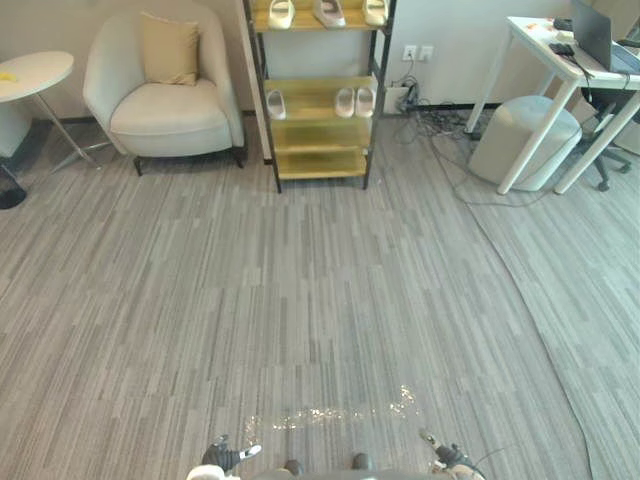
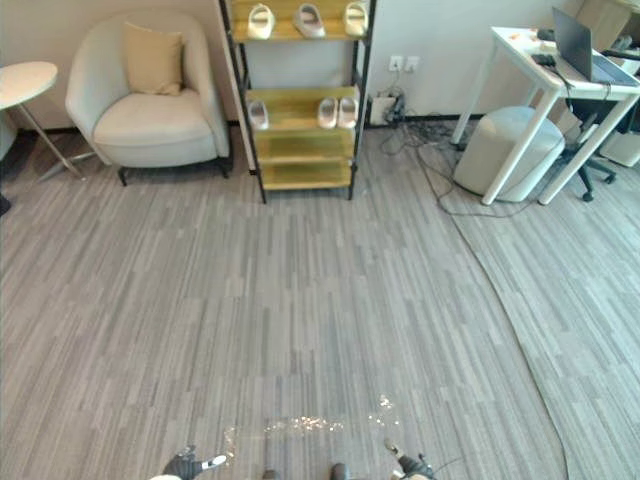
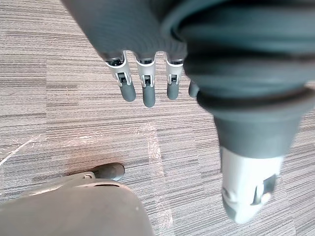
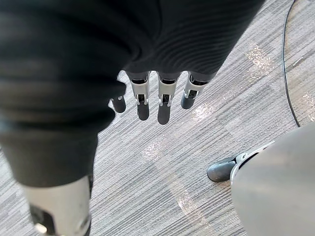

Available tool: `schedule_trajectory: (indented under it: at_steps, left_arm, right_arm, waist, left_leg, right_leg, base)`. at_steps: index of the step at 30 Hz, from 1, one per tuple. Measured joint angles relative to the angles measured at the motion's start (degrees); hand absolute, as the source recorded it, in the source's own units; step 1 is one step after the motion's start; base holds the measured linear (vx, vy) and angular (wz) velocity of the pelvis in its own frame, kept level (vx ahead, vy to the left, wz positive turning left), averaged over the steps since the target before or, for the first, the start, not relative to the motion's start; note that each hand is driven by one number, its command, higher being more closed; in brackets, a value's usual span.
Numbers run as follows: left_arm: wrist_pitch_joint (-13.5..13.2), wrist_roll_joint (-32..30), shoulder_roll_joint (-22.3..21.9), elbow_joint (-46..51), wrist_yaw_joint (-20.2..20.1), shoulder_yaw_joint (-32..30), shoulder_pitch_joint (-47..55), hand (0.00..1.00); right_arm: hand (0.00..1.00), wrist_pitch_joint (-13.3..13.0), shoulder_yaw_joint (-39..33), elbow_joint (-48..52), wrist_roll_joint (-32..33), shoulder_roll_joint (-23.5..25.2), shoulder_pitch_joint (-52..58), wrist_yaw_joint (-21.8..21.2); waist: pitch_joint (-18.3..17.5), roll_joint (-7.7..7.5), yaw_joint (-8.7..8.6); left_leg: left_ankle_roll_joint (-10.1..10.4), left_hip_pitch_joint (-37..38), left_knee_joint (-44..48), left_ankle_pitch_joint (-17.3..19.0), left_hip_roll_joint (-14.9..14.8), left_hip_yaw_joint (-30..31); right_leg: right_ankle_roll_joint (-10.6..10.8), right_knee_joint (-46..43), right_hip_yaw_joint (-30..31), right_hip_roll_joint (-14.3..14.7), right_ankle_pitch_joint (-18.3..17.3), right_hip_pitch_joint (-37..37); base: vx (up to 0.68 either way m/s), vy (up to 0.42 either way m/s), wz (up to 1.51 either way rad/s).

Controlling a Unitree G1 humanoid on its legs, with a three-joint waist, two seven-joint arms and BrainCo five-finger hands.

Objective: Organize the slippers on the shoe rack

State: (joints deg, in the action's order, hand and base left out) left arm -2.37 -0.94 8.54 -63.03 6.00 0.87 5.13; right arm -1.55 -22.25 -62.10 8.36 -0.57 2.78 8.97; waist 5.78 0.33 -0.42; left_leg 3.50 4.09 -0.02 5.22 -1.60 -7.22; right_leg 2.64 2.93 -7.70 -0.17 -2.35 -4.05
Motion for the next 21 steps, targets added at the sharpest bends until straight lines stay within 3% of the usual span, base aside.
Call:
schedule_trajectory:
  at_steps: [7, 10, 13, 14, 15, 17, 19, 21]
  left_arm:
    - [0.12, 1.05, 0.21, 0.00, 0.00, -0.49, -0.21, 0.00]
    - [0.15, 1.08, 0.28, 0.04, -0.05, -1.68, -1.42, 0.00]
    - [0.15, 1.35, 0.74, 1.14, -0.10, -3.63, -2.35, 0.00]
    - [0.13, 1.67, 0.47, 1.88, -0.08, -4.44, -2.04, 0.00]
    - [0.11, 2.29, -0.53, 3.34, -0.07, -6.58, -1.12, 0.00]
    - [0.04, 2.35, -1.22, 4.06, -0.03, -7.71, -0.44, 0.00]
    - [0.02, 2.81, -1.31, 4.58, -0.02, -7.86, -0.36, 0.00]
    - [-0.03, 3.03, -1.41, 5.45, -0.02, -7.97, -0.22, 0.00]
  right_arm:
    - [0.00, 0.12, 0.07, 0.13, -0.03, 0.21, -0.59, -0.07]
    - [0.00, 0.07, 0.09, 0.27, 0.07, 0.33, -0.66, -0.10]
    - [0.00, -0.08, 0.32, 1.16, 0.57, 0.59, -0.46, -0.07]
    - [0.00, -0.06, 0.47, 1.87, 0.59, 0.61, -0.13, -0.06]
    - [0.00, -0.13, 1.16, 4.08, 0.60, 0.59, 0.79, 0.00]
    - [0.00, -0.13, 2.08, 5.75, 0.77, 0.55, 1.28, 0.13]
    - [0.00, -0.12, 2.21, 7.25, 0.77, 0.66, 1.78, 0.19]
    - [0.00, -0.10, 2.28, 7.31, 0.74, 0.66, 1.54, 0.23]
  waist:
    - [0.84, -0.35, -0.02]
    - [1.98, -0.85, -0.07]
    - [3.82, -2.00, 0.30]
    - [3.93, -1.90, 0.45]
    - [4.28, -1.27, 0.64]
    - [4.42, -0.26, 0.62]
    - [4.40, -0.20, 0.51]
    - [4.40, -0.21, 0.75]
  left_leg:
    - [0.02, -0.14, -0.10, 0.00, -0.09, -0.14]
    - [2.12, -2.55, 4.65, 1.55, -0.65, -1.75]
    - [2.41, -9.44, 22.28, 3.55, -3.22, -7.18]
    - [2.31, -11.18, 27.12, 3.61, -4.35, -8.35]
    - [1.68, -14.78, 37.63, 3.18, -7.51, -10.39]
    - [0.25, -17.93, 45.10, 4.71, -9.94, -11.38]
    - [0.33, -19.96, 43.69, 7.51, -10.81, -12.86]
    - [0.46, -22.20, 36.33, 7.38, -9.45, -13.39]
  right_leg:
    - [0.07, 0.65, -0.97, 0.04, -0.12, -0.07]
    - [-0.54, -1.90, -1.65, -0.22, -1.80, 0.58]
    - [-2.00, -5.53, -1.96, -1.07, -5.86, 0.91]
    - [-2.07, -6.59, -1.95, -1.17, -6.58, 0.88]
    - [-2.94, -8.94, -1.85, -0.95, -8.11, 0.70]
    - [-3.66, -9.96, -1.24, -0.73, -9.05, -0.94]
    - [-2.82, -10.27, -0.85, -1.75, -9.99, -1.97]
    - [-1.93, -9.41, -0.57, -3.23, -10.57, -2.63]
  base:
    - [0.02, -0.003, 0.04]
    - [0.00, -0.019, 0.15]
    - [-0.07, -0.051, 0.03]
    - [0.03, -0.055, -0.34]
    - [0.08, -0.019, -0.37]
    - [0.14, 0.040, -0.24]
    - [0.23, 0.080, -0.06]
    - [0.27, 0.155, 0.02]
